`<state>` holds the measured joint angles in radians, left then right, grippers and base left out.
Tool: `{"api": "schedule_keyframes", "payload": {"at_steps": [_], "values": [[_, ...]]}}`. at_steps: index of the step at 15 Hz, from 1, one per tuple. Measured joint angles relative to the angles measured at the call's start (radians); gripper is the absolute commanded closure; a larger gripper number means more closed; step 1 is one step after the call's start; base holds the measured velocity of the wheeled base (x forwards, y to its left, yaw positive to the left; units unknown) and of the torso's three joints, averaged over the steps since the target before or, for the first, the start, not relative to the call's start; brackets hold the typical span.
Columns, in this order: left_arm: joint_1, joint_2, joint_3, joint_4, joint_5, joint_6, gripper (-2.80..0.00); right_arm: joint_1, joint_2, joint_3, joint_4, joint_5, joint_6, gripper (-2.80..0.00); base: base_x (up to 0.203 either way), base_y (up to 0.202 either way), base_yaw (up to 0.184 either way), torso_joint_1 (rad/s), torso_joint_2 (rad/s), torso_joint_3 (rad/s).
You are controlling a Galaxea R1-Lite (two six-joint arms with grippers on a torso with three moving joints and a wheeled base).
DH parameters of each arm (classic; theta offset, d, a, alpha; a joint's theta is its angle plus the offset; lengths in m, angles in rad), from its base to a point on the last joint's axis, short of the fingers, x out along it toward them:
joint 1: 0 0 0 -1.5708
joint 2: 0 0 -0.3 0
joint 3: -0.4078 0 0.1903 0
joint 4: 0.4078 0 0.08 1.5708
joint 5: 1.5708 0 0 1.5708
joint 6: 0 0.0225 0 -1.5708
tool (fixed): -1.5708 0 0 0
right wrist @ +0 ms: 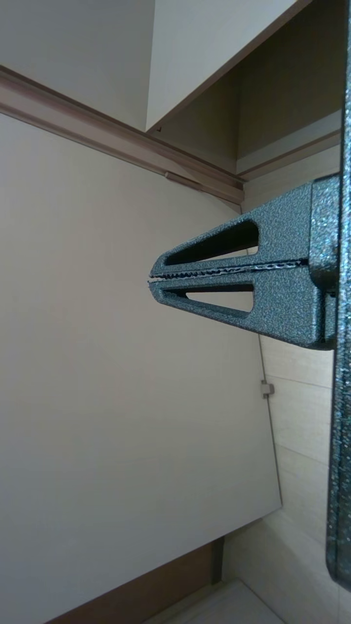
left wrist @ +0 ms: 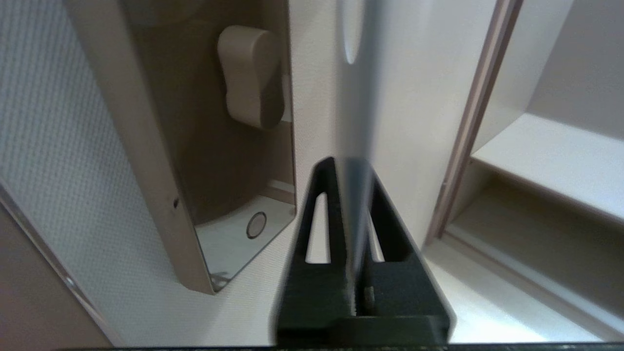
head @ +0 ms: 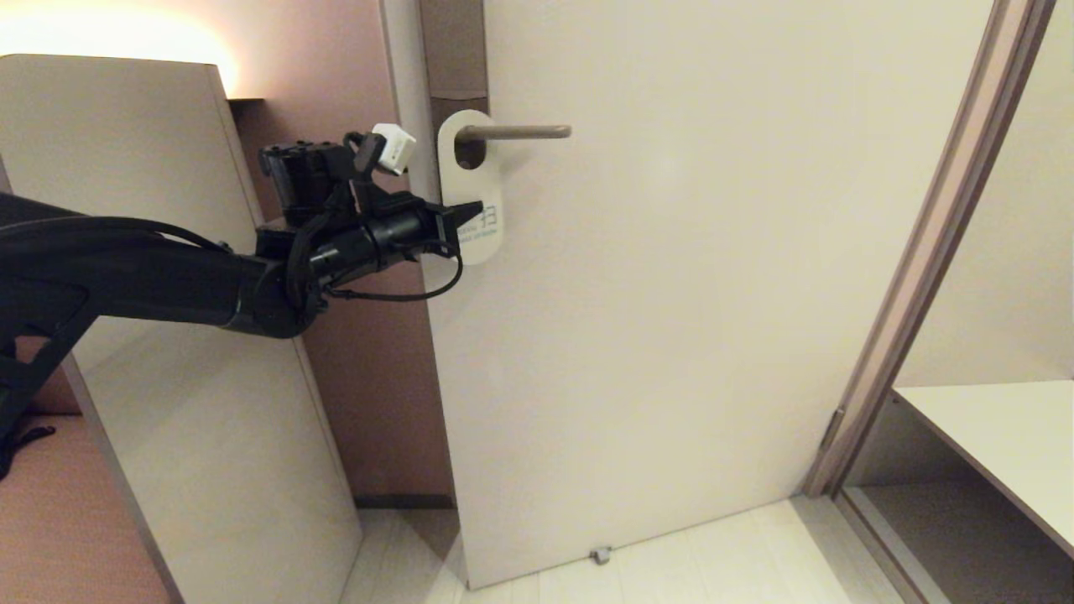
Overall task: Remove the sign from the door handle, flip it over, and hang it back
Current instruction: Take down the sign
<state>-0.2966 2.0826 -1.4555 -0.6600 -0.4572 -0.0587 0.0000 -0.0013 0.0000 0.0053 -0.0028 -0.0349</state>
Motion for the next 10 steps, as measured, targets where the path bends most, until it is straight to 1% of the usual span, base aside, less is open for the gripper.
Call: {"api": "schedule_keyframes", "payload": {"at_steps": [8,10], "values": [[-0.019,-0.018,0.002,-0.003,0.011,0.008,0.0,0.0,0.0,0.0,0.0,0.0,0.0,0.0,0.0,0.0,0.0,0.0,0.0,0.0],[-0.029,-0.024,0.002,-0.003,0.034,0.009,0.0,0.0,0.0,0.0,0.0,0.0,0.0,0.0,0.0,0.0,0.0,0.0,0.0,0.0]]}}
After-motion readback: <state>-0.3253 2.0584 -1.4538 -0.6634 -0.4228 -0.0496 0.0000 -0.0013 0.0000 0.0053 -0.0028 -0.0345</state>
